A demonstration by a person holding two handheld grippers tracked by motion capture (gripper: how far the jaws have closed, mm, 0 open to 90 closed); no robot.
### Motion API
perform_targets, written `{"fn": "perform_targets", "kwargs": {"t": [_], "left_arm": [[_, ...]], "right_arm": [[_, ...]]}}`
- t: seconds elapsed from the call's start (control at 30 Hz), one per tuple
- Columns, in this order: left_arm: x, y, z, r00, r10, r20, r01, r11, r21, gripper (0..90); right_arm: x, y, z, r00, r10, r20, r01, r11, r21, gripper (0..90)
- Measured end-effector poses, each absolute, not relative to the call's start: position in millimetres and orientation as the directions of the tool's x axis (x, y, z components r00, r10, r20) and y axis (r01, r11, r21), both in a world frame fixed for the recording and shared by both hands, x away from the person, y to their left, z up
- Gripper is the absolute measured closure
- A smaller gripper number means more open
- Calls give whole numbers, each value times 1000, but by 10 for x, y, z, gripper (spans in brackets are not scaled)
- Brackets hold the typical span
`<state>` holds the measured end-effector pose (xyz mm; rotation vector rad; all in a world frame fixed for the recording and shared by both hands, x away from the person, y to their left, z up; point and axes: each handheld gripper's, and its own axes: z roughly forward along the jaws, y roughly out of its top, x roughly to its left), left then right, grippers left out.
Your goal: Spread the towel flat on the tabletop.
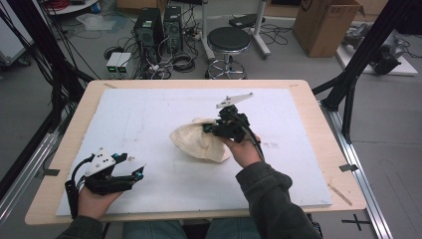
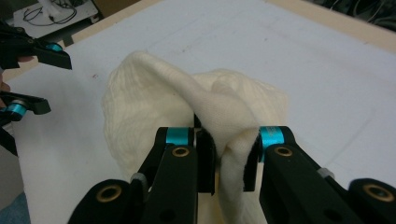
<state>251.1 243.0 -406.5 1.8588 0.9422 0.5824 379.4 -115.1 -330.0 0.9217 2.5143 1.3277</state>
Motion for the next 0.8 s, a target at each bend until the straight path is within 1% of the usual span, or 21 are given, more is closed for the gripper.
{"fn": "perform_targets", "kwargs": {"t": [0.17,0.3,0.4,0.47,0.53,0.63,0.7,0.8], "left_arm": [[2518,2427,-4067,590,808,-5,359,-257,897,248],[2534,2426,-4070,593,806,-2,360,-263,895,248],[2540,2425,-4071,593,805,-2,359,-263,895,248],[2545,2425,-4073,595,804,-3,360,-263,895,248],[2550,2423,-4076,594,804,-2,359,-262,896,248],[2551,2424,-4076,595,804,-3,359,-262,896,248],[2557,2427,-4074,598,801,-3,359,-265,895,248],[2559,2419,-4076,597,802,-8,361,-260,896,248]], "right_arm": [[3963,-849,-3551,-784,596,172,501,445,743,821],[4102,-698,-3753,-767,615,185,537,456,710,817],[4182,-614,-3906,-751,636,179,557,463,690,811],[4216,-556,-3994,-748,646,153,557,484,675,794],[4245,-528,-4052,-751,645,141,554,501,665,752],[4259,-521,-4079,-760,635,139,543,504,672,644],[4244,-543,-4032,-771,618,153,531,491,691,554],[4195,-597,-3927,-790,593,152,501,483,718,482]]}}
